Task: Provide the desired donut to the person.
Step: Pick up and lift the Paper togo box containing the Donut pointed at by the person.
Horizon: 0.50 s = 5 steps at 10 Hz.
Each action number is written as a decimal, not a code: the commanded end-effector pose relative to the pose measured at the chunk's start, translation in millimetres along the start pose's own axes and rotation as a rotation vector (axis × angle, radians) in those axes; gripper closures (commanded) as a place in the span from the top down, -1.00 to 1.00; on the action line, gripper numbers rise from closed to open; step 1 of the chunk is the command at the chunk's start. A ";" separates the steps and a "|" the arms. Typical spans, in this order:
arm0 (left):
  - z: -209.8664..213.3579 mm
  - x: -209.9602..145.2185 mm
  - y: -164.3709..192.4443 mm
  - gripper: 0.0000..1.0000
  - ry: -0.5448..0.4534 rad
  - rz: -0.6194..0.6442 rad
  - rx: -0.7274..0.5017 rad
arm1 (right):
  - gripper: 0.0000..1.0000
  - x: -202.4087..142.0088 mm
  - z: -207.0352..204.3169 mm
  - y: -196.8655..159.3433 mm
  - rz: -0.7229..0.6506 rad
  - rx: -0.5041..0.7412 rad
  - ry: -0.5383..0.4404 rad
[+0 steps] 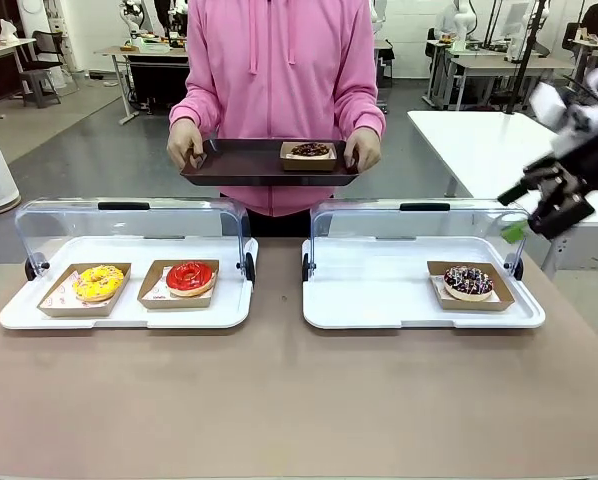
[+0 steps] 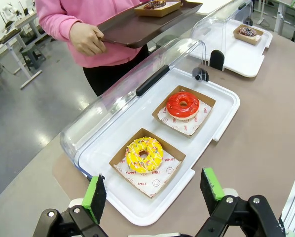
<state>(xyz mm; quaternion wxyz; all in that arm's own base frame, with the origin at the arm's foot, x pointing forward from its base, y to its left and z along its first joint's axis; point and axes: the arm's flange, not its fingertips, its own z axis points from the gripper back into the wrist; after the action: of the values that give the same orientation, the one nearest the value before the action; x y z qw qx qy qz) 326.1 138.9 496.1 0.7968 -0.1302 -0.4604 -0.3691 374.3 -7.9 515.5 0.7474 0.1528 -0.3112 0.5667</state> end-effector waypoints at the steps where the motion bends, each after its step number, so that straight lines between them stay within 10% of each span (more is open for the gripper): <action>1: -0.2 -1.8 1.0 1.00 -0.010 -0.007 -0.010 | 1.00 -23.2 3.7 29.7 -0.029 -0.123 -0.143; 5: -0.2 -1.8 1.0 1.00 -0.010 -0.007 -0.010 | 1.00 -47.0 14.7 33.8 -0.120 -0.203 -0.238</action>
<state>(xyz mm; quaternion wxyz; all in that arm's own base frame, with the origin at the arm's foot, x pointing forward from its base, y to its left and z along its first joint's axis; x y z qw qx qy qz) 326.0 138.8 496.0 0.7968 -0.1308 -0.4599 -0.3694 337.0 -53.1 513.4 0.7603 0.1564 -0.4300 0.4611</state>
